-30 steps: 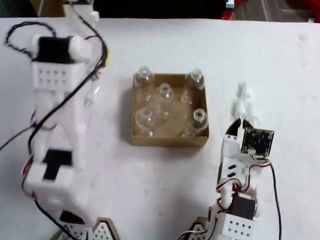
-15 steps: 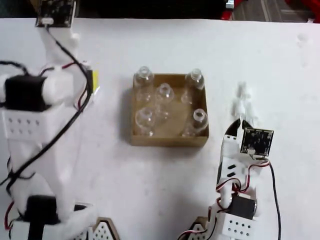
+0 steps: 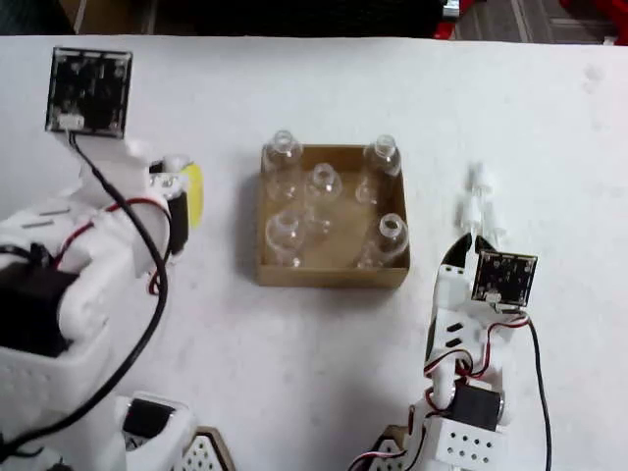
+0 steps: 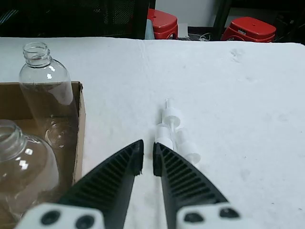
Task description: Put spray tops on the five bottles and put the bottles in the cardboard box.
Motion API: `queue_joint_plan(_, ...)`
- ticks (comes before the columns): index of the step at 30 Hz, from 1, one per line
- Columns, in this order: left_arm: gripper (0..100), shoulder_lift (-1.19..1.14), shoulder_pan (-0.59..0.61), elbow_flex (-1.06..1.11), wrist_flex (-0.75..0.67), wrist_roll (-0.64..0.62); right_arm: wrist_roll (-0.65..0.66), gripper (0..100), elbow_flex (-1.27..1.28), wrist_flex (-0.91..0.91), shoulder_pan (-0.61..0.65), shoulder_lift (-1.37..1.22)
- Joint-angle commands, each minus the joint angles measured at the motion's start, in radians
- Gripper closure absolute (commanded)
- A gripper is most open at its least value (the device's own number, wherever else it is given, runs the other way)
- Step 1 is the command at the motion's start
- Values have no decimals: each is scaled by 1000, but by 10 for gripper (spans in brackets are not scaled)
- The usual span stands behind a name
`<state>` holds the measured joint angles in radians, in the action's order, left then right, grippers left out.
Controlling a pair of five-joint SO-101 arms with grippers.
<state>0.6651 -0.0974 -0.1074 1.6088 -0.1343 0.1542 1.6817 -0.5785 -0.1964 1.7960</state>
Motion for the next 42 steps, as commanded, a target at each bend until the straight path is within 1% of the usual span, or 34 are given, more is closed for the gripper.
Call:
queue_joint_plan(1, 976, 128, -21, 138, -135, -14, 14, 977, 9, -4, 13, 1)
queue_joint_plan(7, 976, 328, -16, 391, -390, -12, 14, 977, 9, -4, 13, 1)
queue_joint_plan(12, 976, 446, -38, 582, -534, -15, 15, 977, 9, -5, 27, 1)
queue_joint_plan(16, 976, 467, -44, 637, -612, -15, 15, 977, 9, -5, 28, 1)
queue_joint_plan(18, 976, 467, -44, 646, -675, -15, 15, 977, 9, -5, 28, 1)
queue_joint_plan(20, 976, 466, -44, 646, -784, -15, 15, 977, 9, -5, 28, 1)
queue_joint_plan(22, 976, 458, -45, 652, -941, -15, 15, 977, 9, -5, 25, 1)
queue_joint_plan(26, 976, 361, -45, 718, -1275, -15, 15, 978, 9, -4, 19, 1)
queue_joint_plan(30, 976, 225, -76, 779, -1554, -15, 8, 978, 9, 2, -15, 1)
queue_joint_plan(36, 976, 15, -160, 804, -1872, -8, 8, 978, 9, 4, -19, 1)
queue_joint_plan(40, 976, -134, -163, 789, -2082, -6, 8, 978, 9, 4, -19, 1)
queue_joint_plan(42, 976, -206, -163, 773, -2143, -5, 8, 978, 9, 4, -19, 1)
